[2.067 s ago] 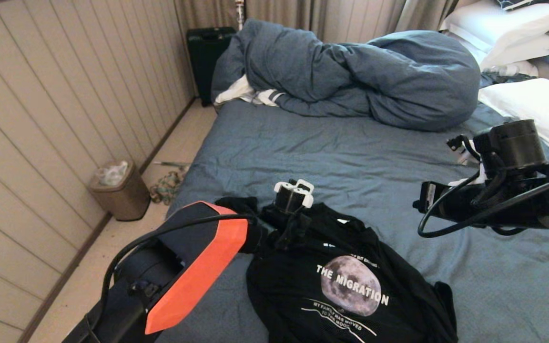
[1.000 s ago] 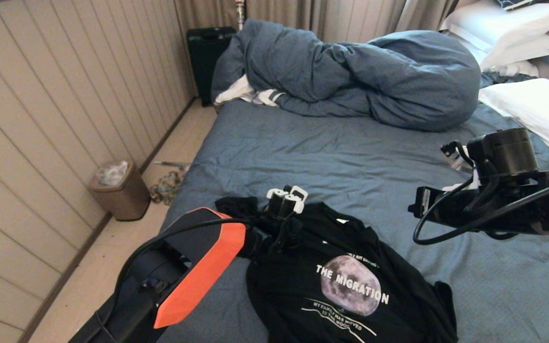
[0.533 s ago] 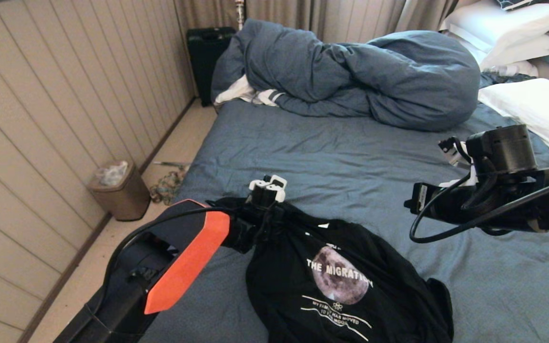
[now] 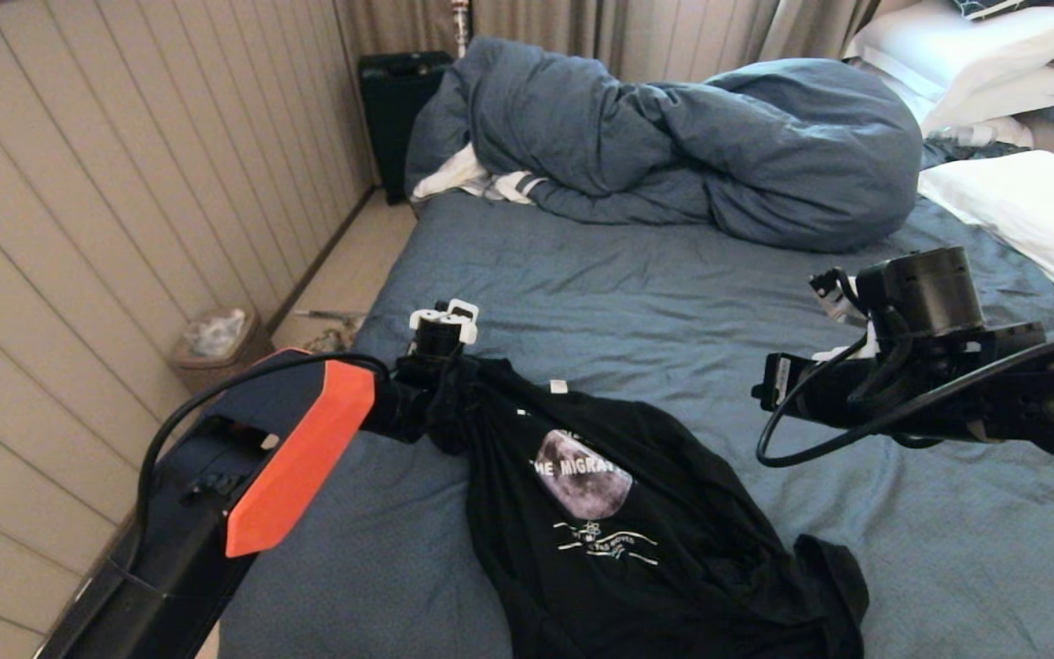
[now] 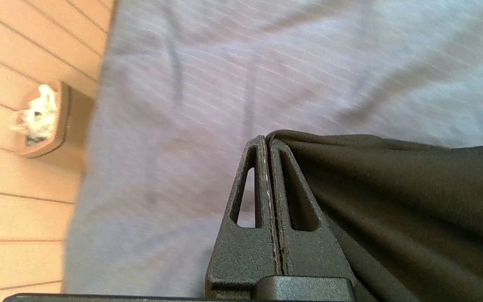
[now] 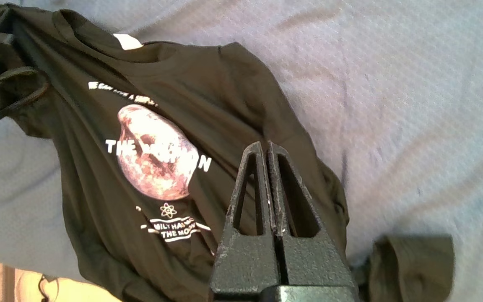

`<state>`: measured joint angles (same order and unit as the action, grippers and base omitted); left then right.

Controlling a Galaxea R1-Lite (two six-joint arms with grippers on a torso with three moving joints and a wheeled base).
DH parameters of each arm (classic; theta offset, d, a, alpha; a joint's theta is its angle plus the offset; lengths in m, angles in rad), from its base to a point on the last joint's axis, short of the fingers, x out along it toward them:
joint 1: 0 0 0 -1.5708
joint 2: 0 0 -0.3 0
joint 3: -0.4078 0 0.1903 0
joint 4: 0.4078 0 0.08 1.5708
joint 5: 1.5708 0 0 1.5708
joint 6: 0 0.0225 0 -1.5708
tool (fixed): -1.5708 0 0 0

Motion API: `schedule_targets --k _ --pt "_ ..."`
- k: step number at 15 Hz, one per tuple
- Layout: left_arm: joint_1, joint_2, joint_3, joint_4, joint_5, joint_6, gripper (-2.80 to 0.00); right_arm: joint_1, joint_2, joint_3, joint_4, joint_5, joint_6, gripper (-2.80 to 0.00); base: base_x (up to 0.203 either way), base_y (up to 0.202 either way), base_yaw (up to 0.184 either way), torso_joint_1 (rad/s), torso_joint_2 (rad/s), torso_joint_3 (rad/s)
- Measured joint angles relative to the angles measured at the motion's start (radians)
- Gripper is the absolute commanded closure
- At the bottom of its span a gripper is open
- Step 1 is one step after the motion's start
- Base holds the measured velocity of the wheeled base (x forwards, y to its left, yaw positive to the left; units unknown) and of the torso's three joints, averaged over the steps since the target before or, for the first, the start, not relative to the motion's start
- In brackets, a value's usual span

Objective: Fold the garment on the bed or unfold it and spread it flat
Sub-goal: Unford the black T-shirt

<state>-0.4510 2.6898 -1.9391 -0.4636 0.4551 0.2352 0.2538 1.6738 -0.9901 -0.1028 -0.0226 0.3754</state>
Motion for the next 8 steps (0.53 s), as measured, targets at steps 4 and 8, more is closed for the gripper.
schedule_targets --k 4,8 --pt "0.031 -0.022 -0.003 -0.001 -0.001 0.001 0.00 0.000 0.049 -0.051 0.000 0.000 -0.002 0.00 0.000 0.000 0.000 0.000 0.00 0.000" --pt "0.061 -0.045 -0.007 0.007 -0.004 0.003 0.00 0.010 0.106 -0.126 0.002 0.000 -0.003 0.00 0.000 0.000 0.000 0.000 0.00 0.000"
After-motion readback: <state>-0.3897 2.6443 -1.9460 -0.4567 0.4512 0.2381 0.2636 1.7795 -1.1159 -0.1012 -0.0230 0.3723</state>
